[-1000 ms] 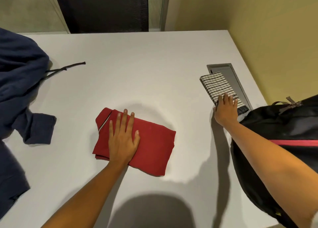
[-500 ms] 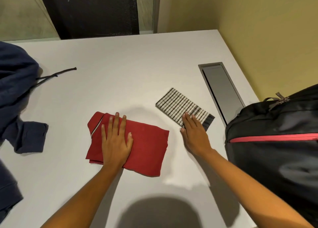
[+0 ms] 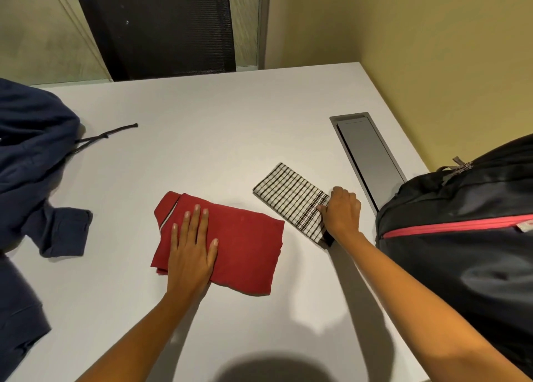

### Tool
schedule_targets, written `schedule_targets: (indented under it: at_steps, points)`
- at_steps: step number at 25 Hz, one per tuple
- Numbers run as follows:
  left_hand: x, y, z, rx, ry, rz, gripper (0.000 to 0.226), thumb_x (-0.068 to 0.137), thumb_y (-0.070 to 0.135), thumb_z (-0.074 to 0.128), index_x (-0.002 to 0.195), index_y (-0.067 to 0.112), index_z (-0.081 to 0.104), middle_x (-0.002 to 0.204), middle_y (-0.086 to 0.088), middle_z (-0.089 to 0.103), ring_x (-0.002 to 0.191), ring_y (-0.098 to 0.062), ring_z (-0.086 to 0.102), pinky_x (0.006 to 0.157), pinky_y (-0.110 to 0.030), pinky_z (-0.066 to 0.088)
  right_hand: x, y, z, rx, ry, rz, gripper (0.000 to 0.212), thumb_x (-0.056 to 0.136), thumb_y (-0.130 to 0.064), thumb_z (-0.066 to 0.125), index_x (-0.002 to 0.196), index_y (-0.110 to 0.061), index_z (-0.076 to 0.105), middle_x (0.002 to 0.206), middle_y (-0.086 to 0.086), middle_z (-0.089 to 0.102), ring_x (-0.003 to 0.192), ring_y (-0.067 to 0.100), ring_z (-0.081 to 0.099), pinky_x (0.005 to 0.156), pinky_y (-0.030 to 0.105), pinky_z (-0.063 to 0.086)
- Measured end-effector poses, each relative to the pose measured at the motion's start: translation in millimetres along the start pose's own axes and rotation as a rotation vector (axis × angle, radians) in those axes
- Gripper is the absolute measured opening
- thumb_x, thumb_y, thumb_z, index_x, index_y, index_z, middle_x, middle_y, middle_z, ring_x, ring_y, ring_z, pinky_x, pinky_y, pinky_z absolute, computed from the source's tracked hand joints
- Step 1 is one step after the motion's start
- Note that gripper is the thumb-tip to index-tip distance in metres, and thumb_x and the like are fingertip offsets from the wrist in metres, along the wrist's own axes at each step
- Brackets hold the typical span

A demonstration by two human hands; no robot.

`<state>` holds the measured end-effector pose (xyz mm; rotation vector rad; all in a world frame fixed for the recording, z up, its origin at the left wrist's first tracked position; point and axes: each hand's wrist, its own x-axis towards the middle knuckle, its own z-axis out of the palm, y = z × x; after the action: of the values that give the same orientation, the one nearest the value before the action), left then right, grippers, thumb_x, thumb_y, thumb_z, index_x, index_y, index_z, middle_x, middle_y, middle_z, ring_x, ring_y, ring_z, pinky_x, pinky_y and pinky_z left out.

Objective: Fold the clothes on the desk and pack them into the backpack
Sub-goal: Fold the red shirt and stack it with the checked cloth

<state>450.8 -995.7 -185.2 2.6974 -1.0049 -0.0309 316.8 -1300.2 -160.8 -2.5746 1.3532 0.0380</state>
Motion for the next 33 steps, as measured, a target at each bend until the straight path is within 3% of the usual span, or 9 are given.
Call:
schedule_targets:
  at_steps: [5, 10, 14, 17, 20, 24, 28, 30, 33]
  points:
    - [-37, -4, -10, -0.096, -0.017, 0.05, 0.059, 0.1, 0.034, 0.022, 0.154, 0.014, 0.012, 0.162, 0.0, 0.007, 0.149, -0.019, 0.005, 0.12, -0.044, 0.01, -10, -13, -29, 0.068, -0.059, -0.018, 0.029, 0.092, -0.021, 0.064, 0.115, -0.003, 0.061, 0.116, 0.013, 0.055, 0.096, 0.031, 0.059, 0.069, 0.033, 0.041]
    - [-23, 20, -38, -0.242, -0.006, 0.085, 0.084, 0.08, -0.004, 0.054, 0.153, 0.016, 0.017, 0.162, 0.003, 0.002, 0.149, -0.02, 0.004, 0.119, -0.052, 0.013, -51, -54, -83, 0.134, 0.191, -0.193, 0.01, 0.088, -0.017, 0.064, 0.096, -0.012, 0.065, 0.096, 0.008, 0.061, 0.074, 0.028, 0.058, 0.057, 0.03, 0.035]
    - [27, 62, -96, -0.401, 0.03, 0.325, 0.085, 0.08, -0.011, 0.049, 0.152, 0.021, 0.017, 0.161, 0.007, 0.006, 0.149, -0.014, 0.005, 0.12, -0.046, 0.013, -103, -94, -137, 0.138, 0.323, -0.422, 0.01, 0.081, -0.017, 0.066, 0.091, -0.018, 0.065, 0.084, 0.001, 0.061, 0.069, 0.028, 0.057, 0.054, 0.028, 0.029]
    - [60, 60, -130, -0.362, -0.035, 0.433, 0.075, 0.077, -0.004, 0.054, 0.142, 0.028, 0.035, 0.157, 0.01, 0.021, 0.147, -0.01, 0.01, 0.12, -0.046, 0.005, -128, -114, -163, 0.274, 0.241, -0.495, 0.011, 0.081, -0.023, 0.069, 0.091, -0.025, 0.064, 0.084, -0.007, 0.061, 0.071, 0.019, 0.056, 0.055, 0.03, 0.035]
    - [79, 17, -158, -0.416, -0.162, 0.302, 0.03, 0.083, 0.024, 0.06, 0.109, 0.037, 0.053, 0.115, 0.013, 0.061, 0.115, -0.01, 0.049, 0.11, -0.049, 0.027, -133, -118, -172, 0.633, 0.116, -0.449, 0.013, 0.078, -0.023, 0.078, 0.086, -0.028, 0.068, 0.079, -0.014, 0.065, 0.066, 0.003, 0.055, 0.059, 0.018, 0.041]
    - [77, -28, -179, -0.598, -0.273, 0.093, 0.021, 0.09, 0.011, 0.061, 0.092, 0.032, 0.061, 0.093, 0.005, 0.068, 0.088, -0.015, 0.061, 0.079, -0.034, 0.047, -127, -115, -138, 0.91, -0.097, -0.29, 0.014, 0.077, -0.02, 0.082, 0.084, -0.024, 0.07, 0.082, -0.016, 0.067, 0.08, -0.009, 0.058, 0.065, 0.006, 0.042]
    - [76, -38, -145, -0.525, -0.274, -0.038, 0.011, 0.094, 0.019, 0.058, 0.101, 0.028, 0.062, 0.085, -0.016, 0.065, 0.075, -0.027, 0.059, 0.066, -0.026, 0.043, -112, -113, -75, 0.907, -0.151, -0.16, 0.013, 0.079, -0.022, 0.08, 0.088, -0.02, 0.07, 0.086, -0.013, 0.067, 0.086, -0.001, 0.06, 0.069, 0.011, 0.046]
    - [78, -34, -123, -0.475, -0.248, -0.039, 0.013, 0.094, 0.017, 0.059, 0.105, 0.021, 0.063, 0.073, -0.001, 0.059, 0.07, -0.014, 0.054, 0.061, -0.02, 0.038, -104, -111, -51, 0.816, -0.112, -0.175, 0.012, 0.083, -0.02, 0.076, 0.092, -0.017, 0.068, 0.089, -0.009, 0.065, 0.083, 0.005, 0.059, 0.068, 0.01, 0.042]
    - [79, -27, -95, -0.417, -0.181, -0.113, 0.019, 0.093, 0.016, 0.061, 0.112, 0.012, 0.062, 0.077, 0.006, 0.054, 0.083, -0.022, 0.058, 0.065, -0.027, 0.038, -98, -109, -30, 0.58, -0.078, -0.217, 0.017, 0.09, -0.017, 0.067, 0.106, -0.015, 0.063, 0.1, -0.004, 0.057, 0.089, 0.012, 0.054, 0.074, 0.02, 0.042]
